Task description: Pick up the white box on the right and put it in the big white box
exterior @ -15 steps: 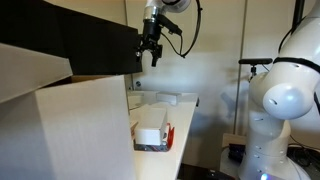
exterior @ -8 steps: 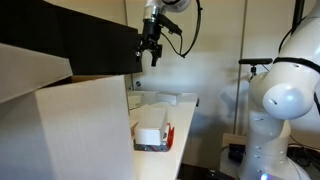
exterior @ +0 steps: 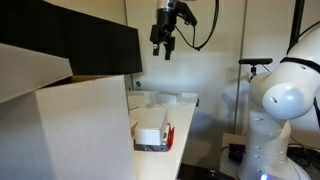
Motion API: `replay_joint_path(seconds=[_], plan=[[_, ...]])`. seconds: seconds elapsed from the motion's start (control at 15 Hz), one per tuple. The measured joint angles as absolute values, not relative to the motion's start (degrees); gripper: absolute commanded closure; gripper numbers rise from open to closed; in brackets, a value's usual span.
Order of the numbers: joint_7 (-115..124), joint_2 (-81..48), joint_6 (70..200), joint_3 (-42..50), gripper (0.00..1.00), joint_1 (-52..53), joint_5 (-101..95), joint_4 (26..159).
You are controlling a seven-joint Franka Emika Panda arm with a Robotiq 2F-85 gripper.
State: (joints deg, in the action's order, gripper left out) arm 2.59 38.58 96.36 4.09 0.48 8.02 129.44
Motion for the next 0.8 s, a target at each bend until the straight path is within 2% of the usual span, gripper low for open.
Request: replay_joint_path(seconds=[0.47, 0.8], plan=[[-2.7, 46.3, 95.6, 6.6, 0.00, -2.2, 0.1, 135.4], [-4.9, 42.3, 109.7, 10.7, 0.00, -4.5, -5.6, 135.5]])
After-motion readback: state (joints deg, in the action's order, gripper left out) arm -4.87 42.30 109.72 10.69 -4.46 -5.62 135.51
